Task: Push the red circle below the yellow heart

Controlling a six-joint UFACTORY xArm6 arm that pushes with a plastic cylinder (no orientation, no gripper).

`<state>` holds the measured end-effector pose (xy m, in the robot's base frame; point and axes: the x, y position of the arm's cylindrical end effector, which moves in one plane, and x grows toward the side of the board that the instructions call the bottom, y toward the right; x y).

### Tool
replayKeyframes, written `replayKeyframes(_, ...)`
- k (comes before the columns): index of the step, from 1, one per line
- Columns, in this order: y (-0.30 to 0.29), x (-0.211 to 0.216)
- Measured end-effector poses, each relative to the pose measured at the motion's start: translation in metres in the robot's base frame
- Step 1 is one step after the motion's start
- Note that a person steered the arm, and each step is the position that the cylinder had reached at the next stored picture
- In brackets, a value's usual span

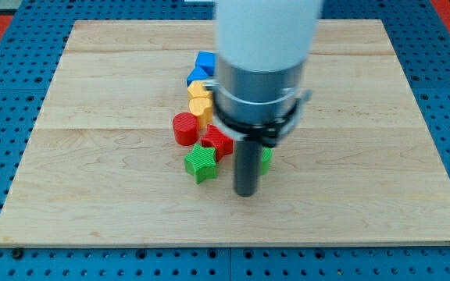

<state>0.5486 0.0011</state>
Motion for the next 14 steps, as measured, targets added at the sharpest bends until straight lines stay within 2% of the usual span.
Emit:
replayKeyframes(3, -0.142, -0.001)
replayKeyframes(4, -0.145, -0.06)
replayKeyframes(5, -0.145, -0.062)
replayKeyframes(6, -0.124, -0.103)
replayKeyframes(14, -0.092, -0.098)
